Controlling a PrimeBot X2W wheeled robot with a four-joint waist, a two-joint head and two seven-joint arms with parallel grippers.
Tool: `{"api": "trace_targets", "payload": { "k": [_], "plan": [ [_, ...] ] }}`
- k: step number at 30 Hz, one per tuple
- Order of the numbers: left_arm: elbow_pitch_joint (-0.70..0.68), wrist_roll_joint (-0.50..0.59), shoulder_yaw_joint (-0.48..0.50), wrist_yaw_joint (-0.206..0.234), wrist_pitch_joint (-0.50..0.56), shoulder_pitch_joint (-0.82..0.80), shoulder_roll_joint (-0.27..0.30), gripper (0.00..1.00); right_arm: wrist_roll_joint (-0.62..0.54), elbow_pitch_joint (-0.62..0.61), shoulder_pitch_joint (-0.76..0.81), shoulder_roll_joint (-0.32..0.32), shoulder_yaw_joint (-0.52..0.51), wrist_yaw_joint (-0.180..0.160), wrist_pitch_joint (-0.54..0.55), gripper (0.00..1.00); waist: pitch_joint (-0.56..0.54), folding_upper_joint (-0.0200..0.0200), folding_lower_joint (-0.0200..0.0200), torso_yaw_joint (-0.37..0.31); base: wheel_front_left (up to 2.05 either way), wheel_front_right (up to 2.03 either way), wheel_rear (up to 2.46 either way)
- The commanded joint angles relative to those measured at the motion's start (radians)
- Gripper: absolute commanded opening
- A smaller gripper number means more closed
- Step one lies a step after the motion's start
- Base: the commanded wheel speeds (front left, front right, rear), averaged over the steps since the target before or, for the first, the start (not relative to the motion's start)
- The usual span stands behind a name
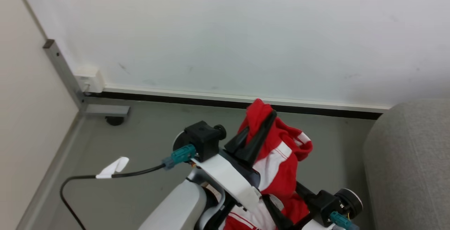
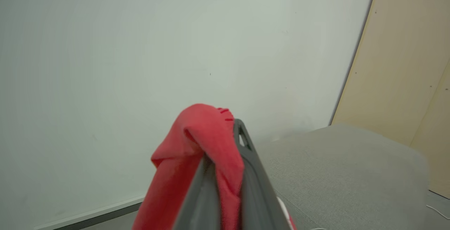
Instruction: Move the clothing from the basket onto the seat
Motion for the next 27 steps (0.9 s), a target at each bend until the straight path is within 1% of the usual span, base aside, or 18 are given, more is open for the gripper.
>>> {"api": "trace_targets", "payload": {
  "k": [1,6,12,13,14,17,18,19,27],
  "plan": [
    [-0.007,-0.017,-0.003,-0.002,0.002,0.011,-0.002,0.00,-0.005,0.007,-0.012,0.002,-0.008,-0.002,0.001,1.00,-0.003,-0.0001,-0.0001,0.023,0.00,0.00,0.00],
    [-0.027,-0.059,-0.050,-0.002,0.017,0.026,-0.007,0.00,-0.008,0.028,-0.028,0.013,-0.049,-0.002,0.001,1.00,-0.004,-0.0001,-0.0001,0.063,0.00,0.00,0.00],
    [-0.039,-0.088,-0.091,0.006,0.026,0.042,-0.009,0.00,-0.027,-0.008,-0.040,0.020,-0.091,-0.002,0.001,1.00,-0.004,-0.0001,-0.0001,0.086,0.00,0.00,0.00],
    [-0.040,-0.091,-0.096,0.009,0.026,0.043,-0.009,0.00,-0.029,-0.013,-0.039,0.021,-0.094,-0.002,0.001,0.94,-0.004,-0.0001,-0.0001,0.088,0.00,0.00,0.00],
    [-0.041,-0.096,-0.100,0.009,0.026,0.044,-0.009,0.00,-0.030,-0.020,-0.038,0.022,-0.095,-0.002,0.001,0.56,-0.005,-0.0001,-0.0001,0.089,0.00,0.00,0.00],
    [-0.039,-0.103,-0.103,0.016,0.022,0.045,-0.009,0.00,-0.029,-0.034,-0.029,0.023,-0.098,-0.002,0.001,0.24,-0.006,-0.0001,-0.0001,0.091,0.00,0.00,0.00],
    [-0.036,-0.105,-0.100,0.018,0.019,0.045,-0.009,0.00,-0.027,-0.037,-0.026,0.024,-0.098,-0.002,0.001,0.06,-0.006,-0.0001,-0.0001,0.090,0.00,0.00,0.00],
    [-0.032,-0.106,-0.097,0.019,0.016,0.044,-0.008,0.00,-0.027,-0.041,-0.024,0.024,-0.097,-0.002,0.001,0.00,-0.007,-0.0001,-0.0001,0.089,0.00,0.00,0.00],
    [-0.007,-0.113,-0.076,0.032,-0.003,0.035,0.007,0.00,-0.014,-0.056,-0.008,0.022,-0.093,-0.002,0.001,0.00,-0.007,-0.0001,-0.0001,0.070,0.00,0.00,0.00]
  ]
}}
